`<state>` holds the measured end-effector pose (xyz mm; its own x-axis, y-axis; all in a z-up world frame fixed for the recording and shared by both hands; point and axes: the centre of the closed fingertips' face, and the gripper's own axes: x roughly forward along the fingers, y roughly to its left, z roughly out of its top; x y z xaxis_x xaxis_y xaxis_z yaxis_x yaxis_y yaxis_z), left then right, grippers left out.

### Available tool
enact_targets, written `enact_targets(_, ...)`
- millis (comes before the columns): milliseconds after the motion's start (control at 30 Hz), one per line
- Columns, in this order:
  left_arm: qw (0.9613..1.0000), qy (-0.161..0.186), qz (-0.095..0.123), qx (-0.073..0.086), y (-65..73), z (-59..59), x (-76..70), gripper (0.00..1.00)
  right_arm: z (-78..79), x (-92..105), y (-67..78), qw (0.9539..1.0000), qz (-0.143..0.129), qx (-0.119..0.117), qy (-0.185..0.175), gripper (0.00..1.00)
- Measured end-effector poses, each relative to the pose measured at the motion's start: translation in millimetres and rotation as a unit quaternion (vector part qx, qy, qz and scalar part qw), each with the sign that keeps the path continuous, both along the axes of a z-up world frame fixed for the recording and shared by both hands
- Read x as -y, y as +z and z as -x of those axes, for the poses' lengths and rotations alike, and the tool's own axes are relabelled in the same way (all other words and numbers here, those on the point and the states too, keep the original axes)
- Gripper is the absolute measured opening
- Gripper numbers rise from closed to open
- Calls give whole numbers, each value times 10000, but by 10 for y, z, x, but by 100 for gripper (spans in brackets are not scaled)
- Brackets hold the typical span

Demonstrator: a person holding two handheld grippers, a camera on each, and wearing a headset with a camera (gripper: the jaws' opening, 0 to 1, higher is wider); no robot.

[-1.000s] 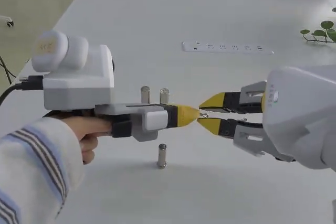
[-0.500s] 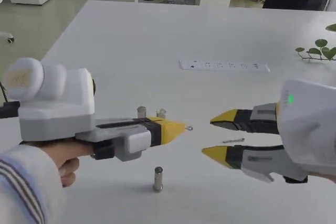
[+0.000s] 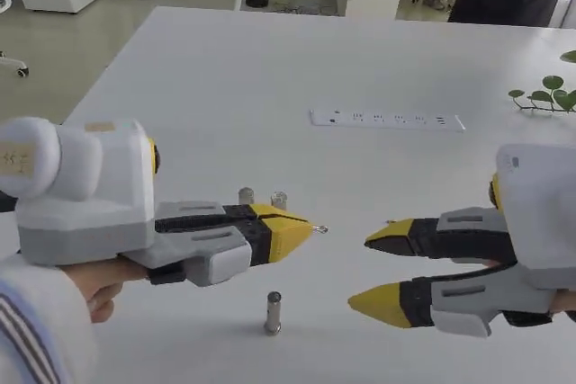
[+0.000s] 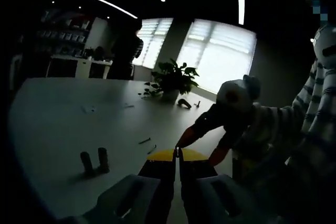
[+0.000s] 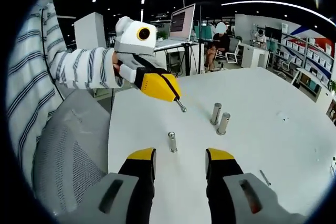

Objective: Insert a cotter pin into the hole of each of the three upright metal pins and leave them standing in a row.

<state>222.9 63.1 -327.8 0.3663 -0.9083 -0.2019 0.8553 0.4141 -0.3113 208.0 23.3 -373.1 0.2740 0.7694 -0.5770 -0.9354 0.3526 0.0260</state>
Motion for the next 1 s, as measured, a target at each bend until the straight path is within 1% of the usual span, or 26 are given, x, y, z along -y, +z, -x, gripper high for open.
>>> enact_targets(33,10000,-41,-9,35,3,16,7,0,18,5,-11,10000,41,-32,45,33)
enact_targets(133,9998,-133,-51,156,4,38,16,0,56,-7,-4,9999,-1,-133,93,32)
enact_targets(200,9994,-196,-139,238,-15,54,18,0,65,-20,31,9997,-91,-180,112,32)
enact_targets(233,9992,-224,-175,273,-26,62,18,0,70,-32,57,9995,-165,-243,114,32)
enact_targets(300,9989,-286,-184,333,-29,80,23,0,78,-52,98,9990,-288,-322,119,31)
enact_targets(367,9989,-306,-134,322,-21,88,25,0,72,-63,142,9987,-371,-334,129,30)
enact_targets(400,9988,-321,-139,344,-21,93,24,0,72,-73,170,9984,-427,-345,134,30)
enact_targets(467,9981,-366,-158,479,-8,102,22,0,68,-80,204,9980,-491,-377,144,29)
enact_targets(600,9972,-418,-90,620,39,115,24,0,80,-81,203,9977,-470,-448,189,30)
enact_targets(633,9966,-449,-90,680,50,122,24,0,91,-85,209,9975,-476,-465,219,30)
enact_targets(733,9961,-499,-87,721,60,136,19,0,109,-108,247,9972,-507,-460,293,29)
enact_targets(800,9952,-537,-92,817,73,142,11,0,112,-117,257,9971,-507,-460,320,28)
enact_targets(900,9943,-581,-55,887,103,148,7,0,115,-131,269,9970,-493,-453,379,26)
enact_targets(967,9932,-632,-30,979,130,159,10,0,109,-142,282,9969,-512,-462,381,25)
enact_targets(1000,9929,-645,-26,998,136,162,10,0,107,-147,287,9969,-516,-459,387,25)
